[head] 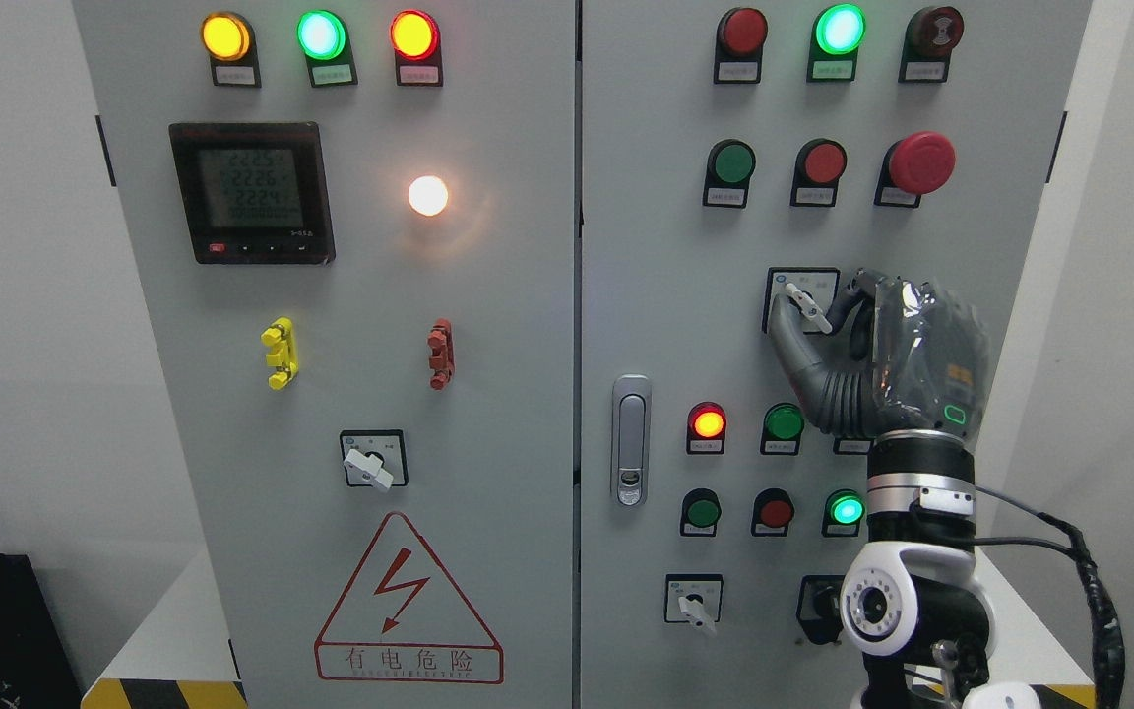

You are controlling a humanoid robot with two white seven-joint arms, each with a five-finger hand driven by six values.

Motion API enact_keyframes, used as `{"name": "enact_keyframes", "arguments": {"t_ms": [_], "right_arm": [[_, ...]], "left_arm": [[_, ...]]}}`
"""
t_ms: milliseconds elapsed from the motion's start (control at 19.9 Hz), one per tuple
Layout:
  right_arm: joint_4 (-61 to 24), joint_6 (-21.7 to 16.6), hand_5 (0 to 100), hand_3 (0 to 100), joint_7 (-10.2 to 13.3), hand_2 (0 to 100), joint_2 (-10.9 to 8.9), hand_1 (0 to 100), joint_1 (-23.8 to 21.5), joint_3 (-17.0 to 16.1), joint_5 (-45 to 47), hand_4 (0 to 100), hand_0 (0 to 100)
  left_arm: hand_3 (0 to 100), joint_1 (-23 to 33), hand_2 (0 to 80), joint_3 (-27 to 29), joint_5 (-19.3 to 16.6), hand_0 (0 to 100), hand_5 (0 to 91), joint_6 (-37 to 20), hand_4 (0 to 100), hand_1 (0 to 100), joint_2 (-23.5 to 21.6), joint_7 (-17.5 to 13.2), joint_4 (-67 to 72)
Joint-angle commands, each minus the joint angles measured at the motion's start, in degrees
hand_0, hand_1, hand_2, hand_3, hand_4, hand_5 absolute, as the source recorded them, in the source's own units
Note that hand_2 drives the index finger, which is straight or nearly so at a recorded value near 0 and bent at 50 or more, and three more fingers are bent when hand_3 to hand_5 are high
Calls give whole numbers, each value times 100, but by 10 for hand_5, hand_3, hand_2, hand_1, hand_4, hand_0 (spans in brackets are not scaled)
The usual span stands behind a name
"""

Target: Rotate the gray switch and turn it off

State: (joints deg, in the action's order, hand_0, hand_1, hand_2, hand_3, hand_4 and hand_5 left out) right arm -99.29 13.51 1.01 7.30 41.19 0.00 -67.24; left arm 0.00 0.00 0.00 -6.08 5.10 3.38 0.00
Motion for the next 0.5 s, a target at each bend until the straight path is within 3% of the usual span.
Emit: {"name": "enact_keyframes", "arguments": {"t_ms": [0,451], "right_arm": [[-3,-15,1000,1000,4,721,0,304,4,79,0,1000,428],[-3,-32,1000,1000,4,734,0,306,4,79,0,1000,447]], "left_arm": [[0,-53,0,44,114,120,0,-33,0,389,0,-4,-141],[0,-53,0,44,114,120,0,-33,0,389,0,-4,-141]]}}
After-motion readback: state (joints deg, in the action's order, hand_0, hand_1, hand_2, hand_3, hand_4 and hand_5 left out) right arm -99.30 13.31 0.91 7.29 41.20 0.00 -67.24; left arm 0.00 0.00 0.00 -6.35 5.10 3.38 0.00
